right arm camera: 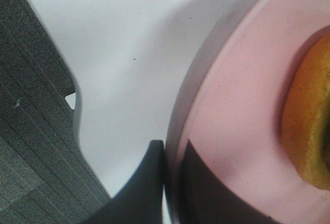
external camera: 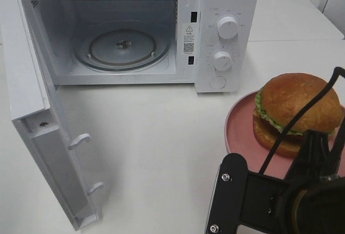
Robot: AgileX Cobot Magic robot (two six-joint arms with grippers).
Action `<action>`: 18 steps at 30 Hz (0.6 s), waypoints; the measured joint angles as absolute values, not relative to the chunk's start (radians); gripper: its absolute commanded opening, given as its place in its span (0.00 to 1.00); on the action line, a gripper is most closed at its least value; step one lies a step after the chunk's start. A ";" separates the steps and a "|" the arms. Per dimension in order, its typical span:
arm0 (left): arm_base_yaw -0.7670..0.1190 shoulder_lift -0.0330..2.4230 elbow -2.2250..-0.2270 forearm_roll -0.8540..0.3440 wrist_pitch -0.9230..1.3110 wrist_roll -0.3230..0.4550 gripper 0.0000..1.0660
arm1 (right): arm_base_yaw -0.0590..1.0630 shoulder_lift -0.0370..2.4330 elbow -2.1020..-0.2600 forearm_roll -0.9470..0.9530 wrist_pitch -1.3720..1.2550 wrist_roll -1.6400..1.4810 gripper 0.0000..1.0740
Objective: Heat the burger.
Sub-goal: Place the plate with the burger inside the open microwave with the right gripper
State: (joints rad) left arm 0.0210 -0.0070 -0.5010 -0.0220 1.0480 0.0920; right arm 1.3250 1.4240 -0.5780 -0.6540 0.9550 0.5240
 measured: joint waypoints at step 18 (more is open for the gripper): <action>0.021 -0.007 -0.501 -0.022 1.048 0.092 0.87 | 1.325 1.424 -0.578 -0.683 0.874 0.391 0.00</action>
State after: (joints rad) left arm 0.0210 -0.0070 -0.5010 -0.0220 1.0480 0.0920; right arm 1.3250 1.4240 -0.5780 -0.6830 0.8740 0.3910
